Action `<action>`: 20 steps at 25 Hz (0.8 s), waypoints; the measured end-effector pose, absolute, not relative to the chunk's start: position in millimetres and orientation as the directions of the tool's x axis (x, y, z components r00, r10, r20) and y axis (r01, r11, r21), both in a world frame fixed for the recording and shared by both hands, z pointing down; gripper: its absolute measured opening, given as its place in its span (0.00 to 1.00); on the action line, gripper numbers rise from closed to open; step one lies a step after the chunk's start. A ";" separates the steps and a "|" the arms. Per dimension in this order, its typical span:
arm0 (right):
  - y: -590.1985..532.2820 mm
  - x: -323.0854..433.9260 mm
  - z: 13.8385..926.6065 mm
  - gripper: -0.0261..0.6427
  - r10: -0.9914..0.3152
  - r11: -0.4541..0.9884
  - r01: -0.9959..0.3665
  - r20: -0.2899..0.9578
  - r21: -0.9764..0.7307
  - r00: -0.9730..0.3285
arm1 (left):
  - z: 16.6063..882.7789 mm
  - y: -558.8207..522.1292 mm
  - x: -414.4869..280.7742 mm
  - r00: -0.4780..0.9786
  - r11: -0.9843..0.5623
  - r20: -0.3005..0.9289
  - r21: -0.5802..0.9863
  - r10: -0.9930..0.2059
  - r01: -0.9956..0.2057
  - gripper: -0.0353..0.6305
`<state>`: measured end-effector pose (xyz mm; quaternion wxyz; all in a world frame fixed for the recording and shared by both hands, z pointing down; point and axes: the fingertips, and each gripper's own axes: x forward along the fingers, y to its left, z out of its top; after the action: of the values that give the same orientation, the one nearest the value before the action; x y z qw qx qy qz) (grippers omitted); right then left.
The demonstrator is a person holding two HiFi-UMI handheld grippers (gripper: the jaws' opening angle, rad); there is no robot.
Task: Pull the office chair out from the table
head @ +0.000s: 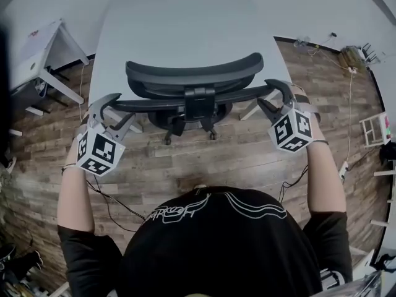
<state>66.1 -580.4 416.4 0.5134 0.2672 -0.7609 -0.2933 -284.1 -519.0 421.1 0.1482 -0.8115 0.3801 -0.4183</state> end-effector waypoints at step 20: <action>-599.3 60.3 447.2 0.33 -0.719 0.637 0.201 0.667 0.744 -0.193 | 454.5 -533.3 -281.8 0.219 -0.781 0.750 -0.587 -0.624 -0.214 0.33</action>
<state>60.3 -599.3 447.2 0.6053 0.1926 -0.6723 -0.3801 -281.8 -533.3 454.5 0.1830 -0.7589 0.2759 -0.5607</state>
